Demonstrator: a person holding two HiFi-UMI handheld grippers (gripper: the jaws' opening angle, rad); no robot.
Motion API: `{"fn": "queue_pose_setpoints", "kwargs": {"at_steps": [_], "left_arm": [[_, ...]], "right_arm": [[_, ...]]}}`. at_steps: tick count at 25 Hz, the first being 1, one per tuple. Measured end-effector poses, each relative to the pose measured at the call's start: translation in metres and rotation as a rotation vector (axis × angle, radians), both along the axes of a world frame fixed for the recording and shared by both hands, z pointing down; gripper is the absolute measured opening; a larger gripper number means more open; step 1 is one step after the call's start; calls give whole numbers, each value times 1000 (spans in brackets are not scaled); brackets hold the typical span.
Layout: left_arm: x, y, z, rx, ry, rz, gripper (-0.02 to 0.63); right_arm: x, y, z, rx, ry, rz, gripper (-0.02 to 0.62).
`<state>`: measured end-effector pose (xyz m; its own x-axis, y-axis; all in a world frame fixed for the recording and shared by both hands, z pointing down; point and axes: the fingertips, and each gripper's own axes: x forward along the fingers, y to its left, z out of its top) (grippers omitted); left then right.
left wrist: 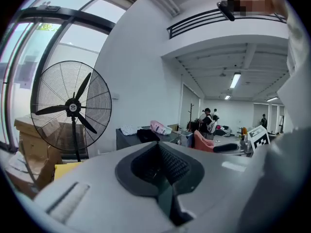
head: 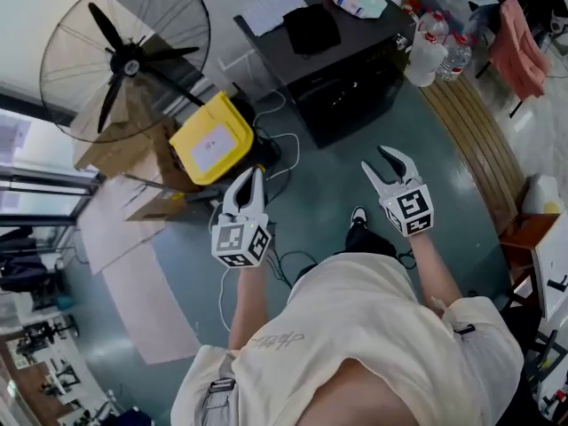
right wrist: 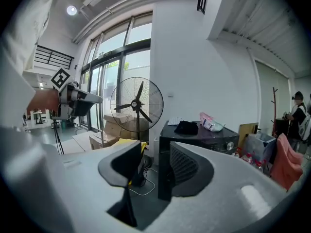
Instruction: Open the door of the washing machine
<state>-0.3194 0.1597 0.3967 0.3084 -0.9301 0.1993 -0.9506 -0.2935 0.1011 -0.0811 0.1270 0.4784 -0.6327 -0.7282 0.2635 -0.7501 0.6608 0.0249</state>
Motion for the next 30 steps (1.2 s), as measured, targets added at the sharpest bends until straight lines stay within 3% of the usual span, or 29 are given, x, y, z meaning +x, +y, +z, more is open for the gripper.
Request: {"fn": "queue_pose_setpoints", "kwargs": {"at_steps": [11, 17, 30], "left_arm": [[21, -60, -16, -20, -115, -87, 17], [24, -69, -4, -62, -98, -77, 17], [22, -131, 16, -44, -30, -40, 17]], "right_arm": [[28, -75, 15, -18, -63, -45, 187], [27, -78, 23, -43, -82, -60, 187], [28, -121, 25, -46, -32, -27, 187]]}}
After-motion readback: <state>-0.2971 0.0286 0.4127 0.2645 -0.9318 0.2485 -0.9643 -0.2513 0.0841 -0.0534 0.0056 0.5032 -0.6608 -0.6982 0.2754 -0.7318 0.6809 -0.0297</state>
